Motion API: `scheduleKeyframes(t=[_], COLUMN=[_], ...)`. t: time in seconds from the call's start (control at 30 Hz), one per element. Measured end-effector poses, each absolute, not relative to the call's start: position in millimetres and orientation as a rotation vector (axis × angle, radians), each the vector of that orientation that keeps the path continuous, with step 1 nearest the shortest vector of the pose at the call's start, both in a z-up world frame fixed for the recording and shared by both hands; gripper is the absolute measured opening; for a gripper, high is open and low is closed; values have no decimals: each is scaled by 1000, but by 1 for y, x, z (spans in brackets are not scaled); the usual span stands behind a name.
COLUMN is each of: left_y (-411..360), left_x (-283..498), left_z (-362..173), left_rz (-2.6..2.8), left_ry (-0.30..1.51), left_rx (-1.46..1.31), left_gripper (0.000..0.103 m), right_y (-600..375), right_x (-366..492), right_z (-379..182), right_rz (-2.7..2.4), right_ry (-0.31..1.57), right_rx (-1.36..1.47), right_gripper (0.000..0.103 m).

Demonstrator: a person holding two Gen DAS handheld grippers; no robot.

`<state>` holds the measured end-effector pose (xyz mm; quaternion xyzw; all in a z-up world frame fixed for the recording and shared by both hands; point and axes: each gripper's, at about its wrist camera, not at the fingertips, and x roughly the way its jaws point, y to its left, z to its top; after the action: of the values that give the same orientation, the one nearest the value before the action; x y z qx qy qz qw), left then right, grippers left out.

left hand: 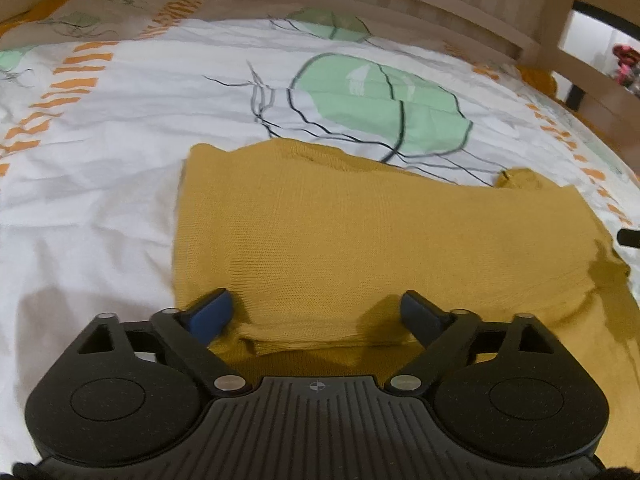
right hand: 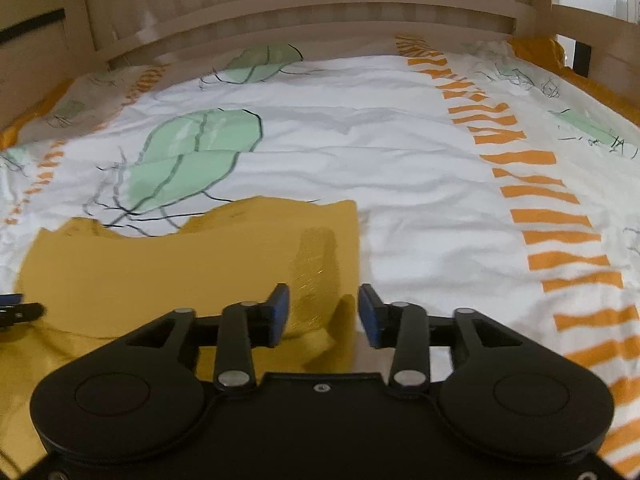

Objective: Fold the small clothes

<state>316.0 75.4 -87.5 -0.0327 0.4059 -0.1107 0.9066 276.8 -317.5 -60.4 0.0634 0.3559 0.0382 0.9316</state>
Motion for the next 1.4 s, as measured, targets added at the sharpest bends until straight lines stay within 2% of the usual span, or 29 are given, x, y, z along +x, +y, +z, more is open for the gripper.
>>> scheduleKeyframes(t=[0.13, 0.2, 0.47, 0.73, 0.9, 1.17, 1.4], left_y=[77, 80, 90, 103, 112, 112, 113], left_x=[308, 294, 220, 140, 106, 74, 55], left_z=[-76, -68, -18, 18, 15, -15, -39], left_rz=[-209, -187, -44, -37, -83, -116, -98], left_ry=[844, 824, 732, 684, 734, 845, 913], left_rx=[-93, -109, -40, -34, -109, -115, -81], left_gripper=[91, 91, 91, 91, 91, 91, 91], right_y=[-314, -311, -305, -296, -288, -301, -314], right_x=[259, 250, 190, 123, 88, 69, 55], right_z=[-47, -41, -10, 20, 26, -8, -40], right_rz=[116, 135, 187, 181, 109, 120, 91], right_ry=[714, 708, 645, 538, 523, 743, 859], right_rx=[171, 183, 237, 254, 209, 321, 408], right_gripper=[64, 72, 82, 102, 102, 102, 102])
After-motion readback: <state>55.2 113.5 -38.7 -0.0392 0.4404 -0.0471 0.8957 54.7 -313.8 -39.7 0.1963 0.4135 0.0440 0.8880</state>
